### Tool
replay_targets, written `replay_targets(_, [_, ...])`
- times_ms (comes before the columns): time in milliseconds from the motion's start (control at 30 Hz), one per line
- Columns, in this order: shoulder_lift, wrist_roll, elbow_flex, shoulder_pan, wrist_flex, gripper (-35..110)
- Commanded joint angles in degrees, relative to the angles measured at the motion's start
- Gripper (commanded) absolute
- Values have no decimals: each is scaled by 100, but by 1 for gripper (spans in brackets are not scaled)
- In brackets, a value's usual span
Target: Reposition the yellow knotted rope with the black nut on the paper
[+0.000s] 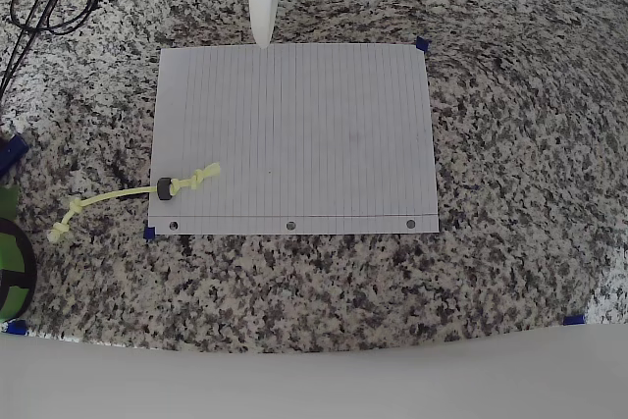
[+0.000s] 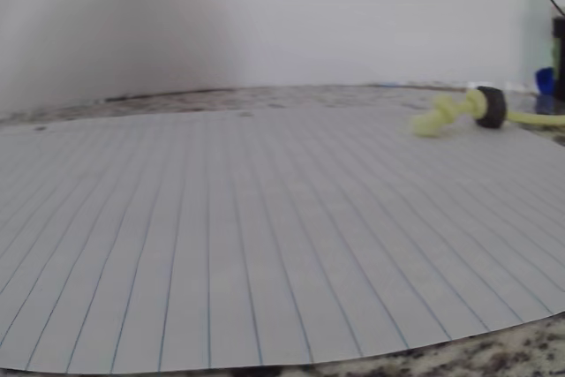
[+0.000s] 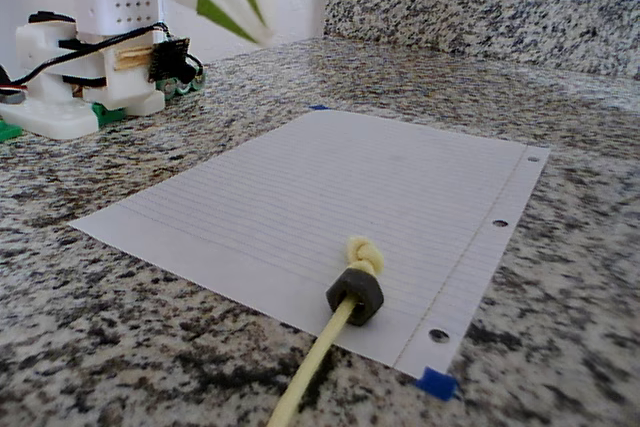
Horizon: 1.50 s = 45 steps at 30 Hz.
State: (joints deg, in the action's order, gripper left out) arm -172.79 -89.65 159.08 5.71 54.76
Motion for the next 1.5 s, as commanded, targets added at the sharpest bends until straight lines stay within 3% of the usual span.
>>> replay_targets(0, [1380, 9, -729, 141, -114, 2])
replay_targets(233, [3665, 18, -1538, 439, -299, 11])
replay_targets(500, [5572, 765, -2514, 914, -571, 17])
replay_targets(633, [6407, 1195, -3313, 1099, -475, 17])
replay_targets(800, [7093, 2830, -3858, 1213, -510, 17])
replay_targets(1200, [8657, 3788, -5555, 1178, -229, 18])
replay_targets(1400, [9070, 3973, -6029, 1134, -352, 41])
replay_targets(1467, [9176, 4078, -6135, 1099, -352, 42])
